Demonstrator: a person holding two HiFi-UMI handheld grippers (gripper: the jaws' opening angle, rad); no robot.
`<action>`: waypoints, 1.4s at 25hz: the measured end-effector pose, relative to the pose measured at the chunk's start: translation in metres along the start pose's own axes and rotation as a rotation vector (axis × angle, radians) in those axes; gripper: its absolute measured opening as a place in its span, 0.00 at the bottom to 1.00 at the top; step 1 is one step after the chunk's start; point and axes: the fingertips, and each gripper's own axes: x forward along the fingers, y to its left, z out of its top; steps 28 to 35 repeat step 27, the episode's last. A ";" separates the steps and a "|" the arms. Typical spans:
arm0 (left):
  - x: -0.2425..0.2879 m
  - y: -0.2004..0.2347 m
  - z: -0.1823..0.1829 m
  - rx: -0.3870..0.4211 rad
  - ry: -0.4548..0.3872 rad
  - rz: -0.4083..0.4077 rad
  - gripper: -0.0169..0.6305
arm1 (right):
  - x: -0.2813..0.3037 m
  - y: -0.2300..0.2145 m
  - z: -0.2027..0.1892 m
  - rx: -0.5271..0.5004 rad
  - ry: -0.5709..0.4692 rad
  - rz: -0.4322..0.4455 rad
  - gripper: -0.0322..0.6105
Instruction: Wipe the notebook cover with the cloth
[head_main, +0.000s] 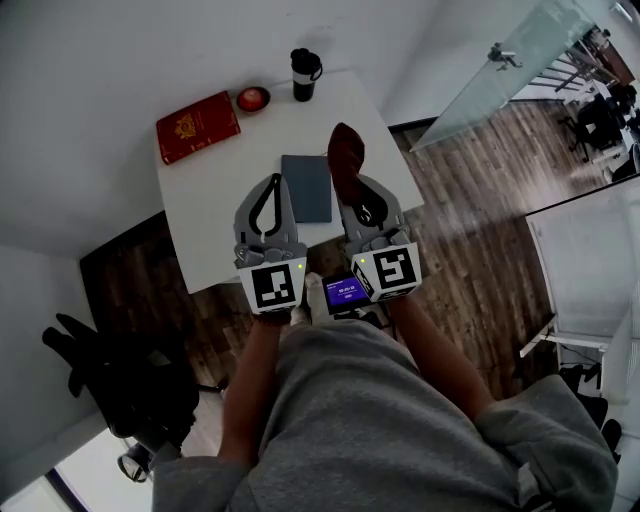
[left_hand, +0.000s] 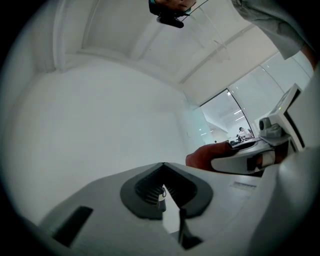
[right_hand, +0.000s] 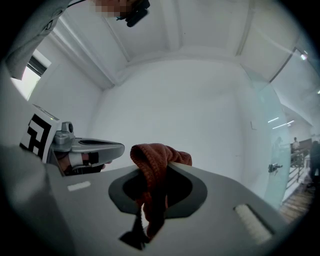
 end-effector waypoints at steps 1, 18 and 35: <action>-0.001 -0.003 0.000 0.019 0.001 -0.010 0.01 | -0.002 0.001 -0.001 0.001 0.005 0.004 0.13; -0.029 -0.034 -0.003 0.079 0.007 -0.078 0.01 | -0.036 0.012 -0.012 0.004 0.026 -0.001 0.13; -0.043 -0.044 -0.001 0.088 0.008 -0.093 0.01 | -0.053 0.017 -0.016 0.017 0.035 -0.004 0.12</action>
